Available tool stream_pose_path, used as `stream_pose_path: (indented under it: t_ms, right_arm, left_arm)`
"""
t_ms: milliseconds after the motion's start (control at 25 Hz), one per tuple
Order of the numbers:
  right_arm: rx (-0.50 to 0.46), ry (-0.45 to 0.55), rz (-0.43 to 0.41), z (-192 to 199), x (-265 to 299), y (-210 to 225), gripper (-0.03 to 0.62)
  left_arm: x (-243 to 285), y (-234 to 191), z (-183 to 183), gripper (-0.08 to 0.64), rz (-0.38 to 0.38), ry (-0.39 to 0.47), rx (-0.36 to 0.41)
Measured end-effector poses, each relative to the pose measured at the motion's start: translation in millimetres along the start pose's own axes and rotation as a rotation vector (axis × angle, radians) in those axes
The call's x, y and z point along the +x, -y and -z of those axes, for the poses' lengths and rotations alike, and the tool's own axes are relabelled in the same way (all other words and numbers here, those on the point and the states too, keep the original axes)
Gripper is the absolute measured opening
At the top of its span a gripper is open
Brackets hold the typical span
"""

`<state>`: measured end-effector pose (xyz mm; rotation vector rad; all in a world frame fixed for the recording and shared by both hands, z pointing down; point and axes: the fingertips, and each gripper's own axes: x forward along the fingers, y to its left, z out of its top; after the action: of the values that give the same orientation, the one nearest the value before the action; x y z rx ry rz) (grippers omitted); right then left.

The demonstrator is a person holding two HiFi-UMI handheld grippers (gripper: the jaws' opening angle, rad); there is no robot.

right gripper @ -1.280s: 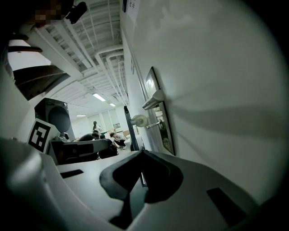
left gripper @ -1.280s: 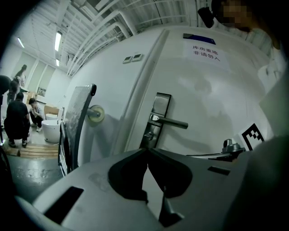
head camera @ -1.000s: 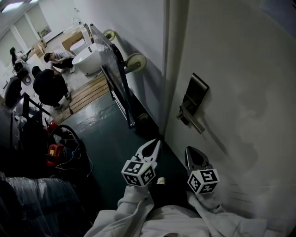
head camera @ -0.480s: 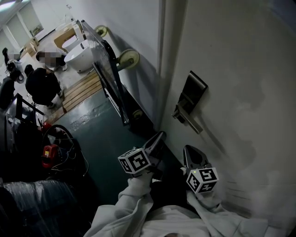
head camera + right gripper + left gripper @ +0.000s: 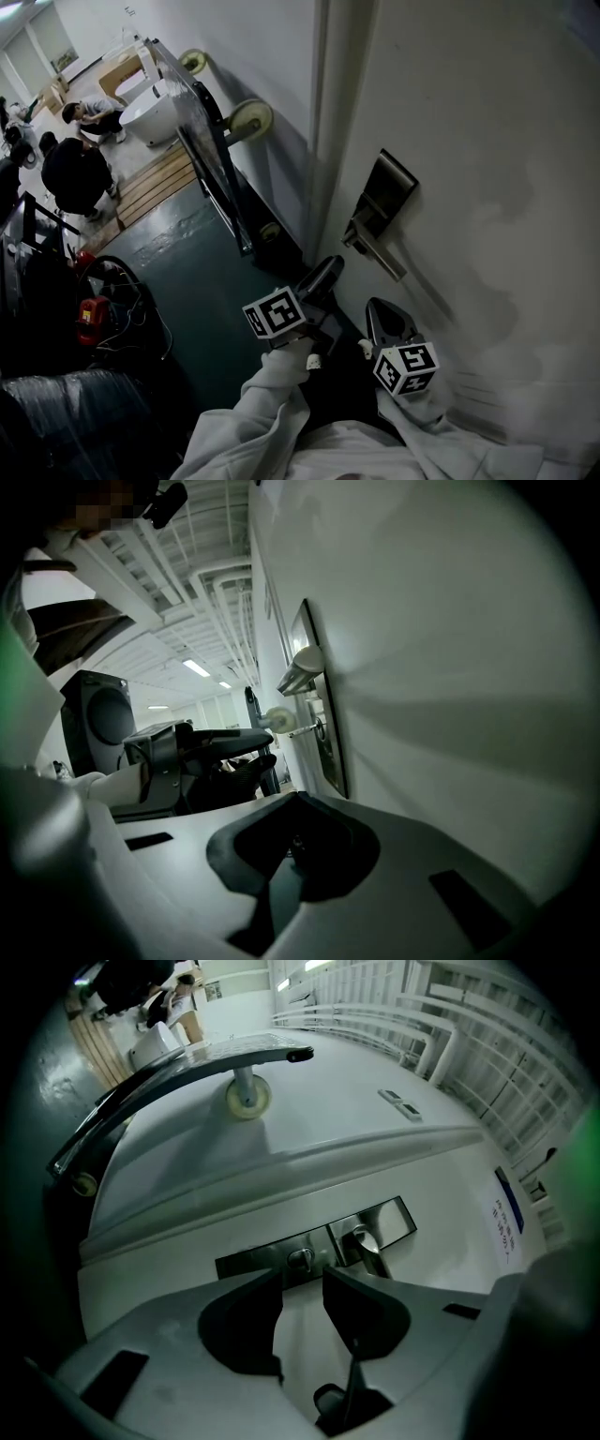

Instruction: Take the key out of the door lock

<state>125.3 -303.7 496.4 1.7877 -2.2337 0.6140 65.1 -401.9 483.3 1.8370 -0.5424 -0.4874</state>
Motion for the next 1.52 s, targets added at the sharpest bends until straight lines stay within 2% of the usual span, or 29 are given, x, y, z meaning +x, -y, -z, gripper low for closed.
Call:
stream_pose_path:
  t_ms: [640, 800, 960, 1080, 1200, 1520]
  right_arm:
    - [-0.015, -0.008, 0.023, -5.6, 6.3, 17.3, 0.051]
    - [-0.019, -0.004, 0.023, -8.6, 8.1, 17.9, 0.052]
    - [-0.024, -0.002, 0.024, -10.7, 7.8, 19.4, 0.051]
    - [-0.029, -0.004, 0.027, -11.0, 9.8, 21.6, 0.052]
    - [-0.031, -0.007, 0.023, -10.3, 14.5, 20.0, 0.052]
    - [-0.053, -0.006, 0.007, -16.3, 18.5, 14.7, 0.052]
  left_arm:
    - [50.5, -5.2, -4.7, 0.115, 0.066, -0.002, -0.139]
    - [56.2, -4.6, -8.1, 0.114, 0.074, -0.004, -0.145]
    - [61.9, -1.5, -8.7, 0.079, 0.092, -0.015, -0.158]
    - [65.9, 4.7, -8.9, 0.045, 0.135, -0.019, -0.186]
    - [64.9, -3.4, -9.2, 0.034, 0.104, -0.035, -0.172]
    - [66.0, -0.3, -9.5, 0.032, 0.119, -0.069, -0.183]
